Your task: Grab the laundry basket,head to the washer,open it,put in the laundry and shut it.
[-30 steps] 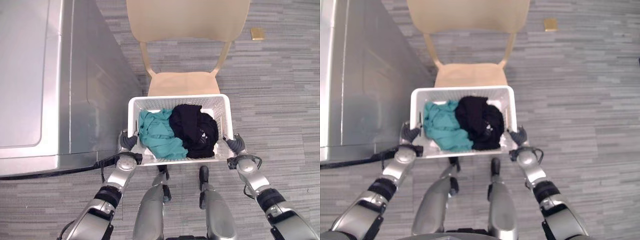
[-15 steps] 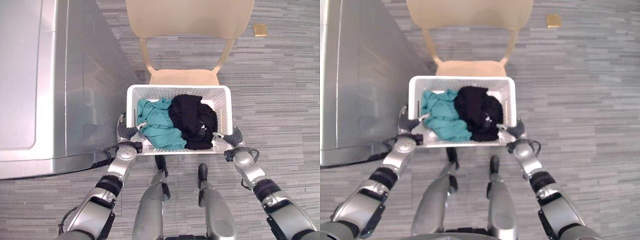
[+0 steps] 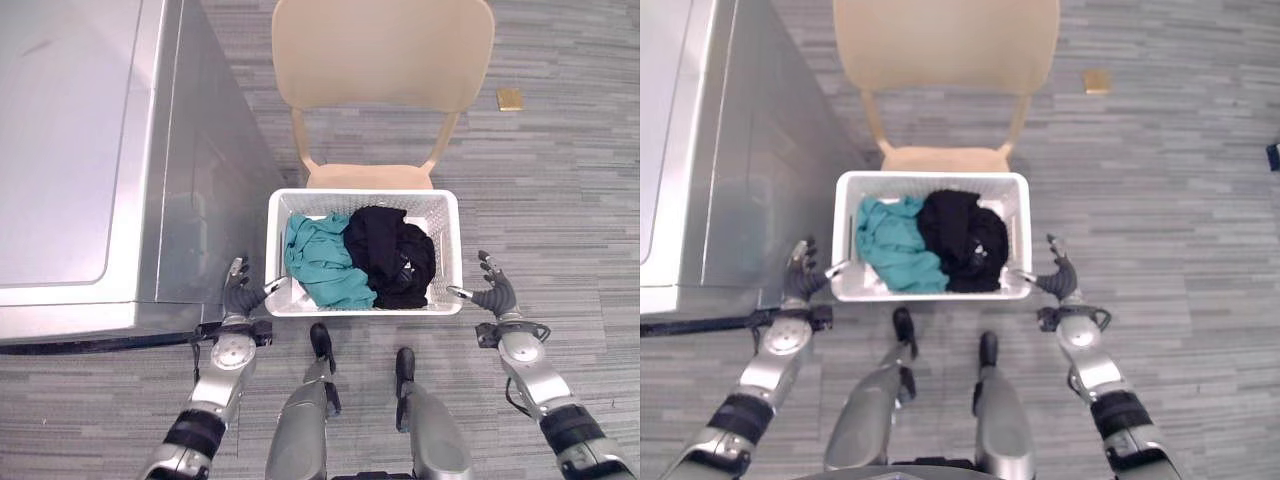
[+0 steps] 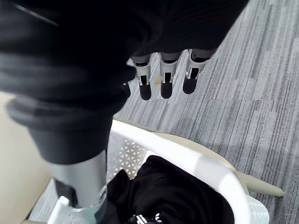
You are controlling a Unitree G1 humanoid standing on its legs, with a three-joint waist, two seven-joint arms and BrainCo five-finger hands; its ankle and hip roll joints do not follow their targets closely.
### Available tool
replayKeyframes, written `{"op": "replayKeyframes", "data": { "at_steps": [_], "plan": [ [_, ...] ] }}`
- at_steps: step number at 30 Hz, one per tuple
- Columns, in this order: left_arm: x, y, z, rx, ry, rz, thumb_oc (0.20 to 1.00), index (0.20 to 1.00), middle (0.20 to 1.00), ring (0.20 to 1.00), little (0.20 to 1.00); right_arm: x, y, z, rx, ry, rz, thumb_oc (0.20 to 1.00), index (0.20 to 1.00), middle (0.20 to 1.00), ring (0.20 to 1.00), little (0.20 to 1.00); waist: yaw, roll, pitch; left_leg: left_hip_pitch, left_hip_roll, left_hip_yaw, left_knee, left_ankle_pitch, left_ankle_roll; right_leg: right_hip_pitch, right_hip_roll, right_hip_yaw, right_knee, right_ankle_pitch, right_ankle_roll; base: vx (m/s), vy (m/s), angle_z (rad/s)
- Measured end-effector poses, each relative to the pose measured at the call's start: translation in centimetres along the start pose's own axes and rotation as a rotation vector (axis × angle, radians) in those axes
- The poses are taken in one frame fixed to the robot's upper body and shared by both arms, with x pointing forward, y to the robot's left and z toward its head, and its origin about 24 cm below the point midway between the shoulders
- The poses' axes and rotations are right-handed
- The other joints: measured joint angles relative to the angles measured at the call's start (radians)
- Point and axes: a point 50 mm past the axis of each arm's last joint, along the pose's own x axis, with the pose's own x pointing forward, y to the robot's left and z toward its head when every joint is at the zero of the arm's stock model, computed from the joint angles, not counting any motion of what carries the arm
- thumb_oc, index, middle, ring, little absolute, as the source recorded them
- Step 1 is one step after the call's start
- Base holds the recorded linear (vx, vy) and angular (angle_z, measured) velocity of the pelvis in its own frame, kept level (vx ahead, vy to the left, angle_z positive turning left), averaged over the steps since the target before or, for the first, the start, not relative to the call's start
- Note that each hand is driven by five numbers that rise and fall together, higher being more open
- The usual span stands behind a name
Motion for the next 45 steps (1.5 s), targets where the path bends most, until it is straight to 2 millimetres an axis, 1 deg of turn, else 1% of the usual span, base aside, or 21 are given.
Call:
{"op": "replayKeyframes", "data": {
  "at_steps": [4,8,10,14,17,19,21,23,25,28,30,31,32,33,36,37,38,40,42,43,45],
  "plan": [
    [-5.1,0.4,-5.6,-0.003,0.206,-0.046,1.0,1.0,1.0,1.0,1.0,-4.2,-0.1,-5.3,-0.057,0.193,0.078,1.0,1.0,1.0,1.0,1.0,0.006,0.007,-0.132,0.061,0.004,-0.021,-0.023,-0.016,-0.022,0.087,0.011,-0.027,-0.06,-0.007,-0.01,0.03,-0.106,0.14],
    [-10.1,1.4,-12.4,0.058,0.537,-0.073,1.0,1.0,1.0,1.0,1.0,-8.1,1.2,-11.1,-0.056,0.468,0.155,1.0,1.0,1.0,1.0,1.0,0.003,0.015,-0.196,0.144,0.008,-0.053,-0.048,-0.005,-0.033,0.201,0.027,-0.07,-0.105,-0.011,-0.024,-0.01,-0.108,0.28],
    [-12.7,2.1,-15.0,0.086,0.689,-0.063,1.0,1.0,1.0,1.0,1.0,-9.3,1.9,-12.3,-0.043,0.533,0.189,1.0,1.0,1.0,1.0,1.0,0.027,0.034,-0.22,0.153,0.021,-0.057,-0.052,-0.007,-0.044,0.208,0.04,-0.073,-0.093,-0.021,-0.03,0.02,-0.09,0.09],
    [-14.0,1.9,-16.6,0.09,0.794,-0.049,1.0,1.0,1.0,1.0,1.0,-9.7,2.1,-12.8,-0.042,0.563,0.214,1.0,1.0,1.0,1.0,1.0,0.029,0.059,-0.237,0.166,0.035,-0.086,-0.051,0.003,-0.056,0.231,0.066,-0.092,-0.085,-0.032,-0.042,-0.01,-0.099,0.18],
    [-13.7,1.4,-16.7,0.077,0.8,-0.047,1.0,1.0,1.0,1.0,1.0,-9.5,2.6,-12.7,-0.039,0.56,0.228,1.0,1.0,1.0,1.0,1.0,0.038,0.073,-0.243,0.14,0.048,-0.113,-0.042,0.006,-0.061,0.215,0.09,-0.111,-0.051,-0.045,-0.061,-0.09,-0.095,0.27],
    [-12.1,0.8,-16.0,0.067,0.752,-0.053,1.0,1.0,1.0,1.0,1.0,-9.9,3.2,-12.8,-0.03,0.571,0.255,1.0,1.0,1.0,1.0,1.0,0.052,0.085,-0.241,0.075,0.069,-0.151,-0.021,-0.005,-0.077,0.19,0.117,-0.16,-0.031,-0.06,-0.087,-0.14,-0.015,0.77],
    [-10.7,0.1,-15.3,0.055,0.711,-0.054,1.0,1.0,1.0,1.0,1.0,-9.9,3.6,-12.7,-0.023,0.569,0.266,1.0,1.0,1.0,1.0,1.0,0.059,0.07,-0.229,0.041,0.069,-0.145,-0.014,-0.086,-0.101,0.167,0.088,-0.231,-0.04,-0.035,-0.117,-0.1,0.08,0.86],
    [-10.0,0.0,-14.9,0.054,0.687,-0.046,1.0,1.0,1.0,1.0,1.0,-9.3,4.0,-12.2,-0.004,0.547,0.26,1.0,1.0,1.0,1.0,1.0,0.062,0.036,-0.208,0.025,0.056,-0.08,0.028,-0.082,-0.098,0.161,0.032,-0.284,-0.043,-0.009,-0.117,-0.04,0.107,0.69],
    [-10.3,0.0,-15.1,0.053,0.696,-0.041,1.0,1.0,1.0,1.0,1.0,-9.0,3.7,-12.2,0.001,0.548,0.242,1.0,1.0,1.0,1.0,1.0,0.055,0.025,-0.199,0.037,0.086,-0.056,0.076,-0.087,-0.107,0.155,0.007,-0.305,-0.042,-0.005,-0.113,0.07,0.223,0.61],
    [-10.4,-0.1,-15.3,0.051,0.709,-0.034,1.0,1.0,1.0,1.0,1.0,-9.7,3.1,-12.8,0.004,0.584,0.202,1.0,1.0,1.0,1.0,1.0,0.033,0.032,-0.196,0.131,0.188,0.048,0.095,-0.105,-0.132,0.203,-0.024,-0.393,-0.061,0.011,-0.087,0.07,0.241,0.77],
    [-10.2,-0.3,-15.2,0.048,0.708,-0.036,1.0,1.0,1.0,1.0,1.0,-9.9,2.9,-13.0,0.002,0.597,0.196,1.0,1.0,1.0,1.0,1.0,0.013,0.033,-0.196,0.153,0.218,0.112,0.088,-0.107,-0.135,0.207,-0.038,-0.427,-0.06,0.015,-0.073,0.09,0.271,0.81],
    [-9.8,-0.7,-15.0,0.041,0.697,-0.043,1.0,1.0,1.0,1.0,1.0,-10.0,2.6,-13.2,0.009,0.609,0.179,1.0,1.0,1.0,1.0,1.0,-0.003,0.05,-0.203,0.156,0.23,0.16,0.085,-0.109,-0.136,0.206,-0.06,-0.466,-0.066,0.031,-0.039,0.26,0.62,1.01],
    [-9.4,-1.5,-14.6,0.022,0.676,-0.056,1.0,1.0,1.0,1.0,1.0,-10.7,1.7,-13.8,-0.004,0.638,0.159,1.0,1.0,1.0,1.0,1.0,-0.007,0.076,-0.208,0.182,0.223,0.169,0.044,-0.096,-0.129,0.206,-0.066,-0.479,-0.058,0.037,0.005,0.22,0.498,0.99],
    [-8.8,-1.1,-14.3,0.032,0.661,-0.049,1.0,1.0,1.0,1.0,1.0,-11.2,2.6,-14.0,0.028,0.664,0.162,1.0,1.0,1.0,1.0,1.0,-0.005,0.026,-0.198,0.182,0.169,0.16,0.051,-0.092,-0.115,0.202,-0.122,-0.465,-0.036,0.04,0.016,0.18,0.496,0.7],
    [-8.6,-0.2,-14.2,0.056,0.653,-0.038,1.0,1.0,1.0,1.0,1.0,-11.1,5.1,-13.3,0.09,0.646,0.205,1.0,1.0,1.0,1.0,1.0,0.008,-0.037,-0.21,0.159,0.07,0.161,0.082,-0.147,-0.063,0.141,-0.24,-0.386,0.053,0.072,-0.01,0.05,0.268,0.26],
    [-8.6,0.3,-14.2,0.067,0.655,-0.03,1.0,1.0,1.0,1.0,1.0,-10.5,5.9,-12.7,0.105,0.623,0.216,1.0,1.0,1.0,1.0,1.0,0.023,-0.043,-0.209,0.151,0.056,0.164,0.093,-0.163,-0.049,0.128,-0.262,-0.367,0.075,0.094,-0.001,0.04,0.233,0.18],
    [-7.4,2.4,-13.3,0.121,0.613,-0.001,1.0,1.0,1.0,1.0,1.0,-8.8,7.4,-10.9,0.13,0.545,0.253,1.0,1.0,1.0,1.0,1.0,0.031,-0.041,-0.197,0.132,0.013,0.148,0.092,-0.191,0.023,-0.02,-0.306,-0.233,0.266,0.129,-0.005,0.2,0.328,0.35],
    [-7.1,3.5,-13.0,0.132,0.601,0.032,1.0,1.0,1.0,1.0,1.0,-7.7,7.6,-9.8,0.141,0.493,0.251,1.0,1.0,1.0,1.0,1.0,0.032,-0.051,-0.175,0.149,-0.014,0.138,0.046,-0.182,0.052,-0.093,-0.205,-0.184,0.299,0.038,-0.009,0.2,0.221,0.32],
    [-7.5,2.7,-13.5,0.097,0.624,0.045,1.0,1.0,1.0,1.0,1.0,-6.5,7.3,-8.5,0.146,0.426,0.241,1.0,1.0,1.0,1.0,1.0,0.01,-0.011,-0.141,0.169,-0.002,0.082,0.031,-0.177,0.057,-0.106,0.009,0.012,0.186,-0.038,-0.005,0.03,-0.01,0.36],
    [-7.6,2.0,-13.6,0.086,0.627,0.032,1.0,1.0,1.0,1.0,1.0,-6.4,7.0,-8.4,0.141,0.414,0.241,1.0,1.0,1.0,1.0,1.0,-0.006,-0.005,-0.137,0.179,-0.008,0.074,0.012,-0.163,0.052,-0.123,0.054,0.006,0.135,-0.039,-0.005,0.08,-0.051,0.64],
    [-7.5,0.9,-13.6,0.066,0.627,0.006,1.0,1.0,1.0,1.0,1.0,-6.5,6.7,-8.6,0.128,0.422,0.249,1.0,1.0,1.0,1.0,1.0,0.0,-0.022,-0.136,0.189,-0.043,0.06,-0.009,-0.154,0.036,-0.149,0.062,-0.002,0.089,-0.002,-0.031,0.07,-0.081,0.63]
  ]
}}
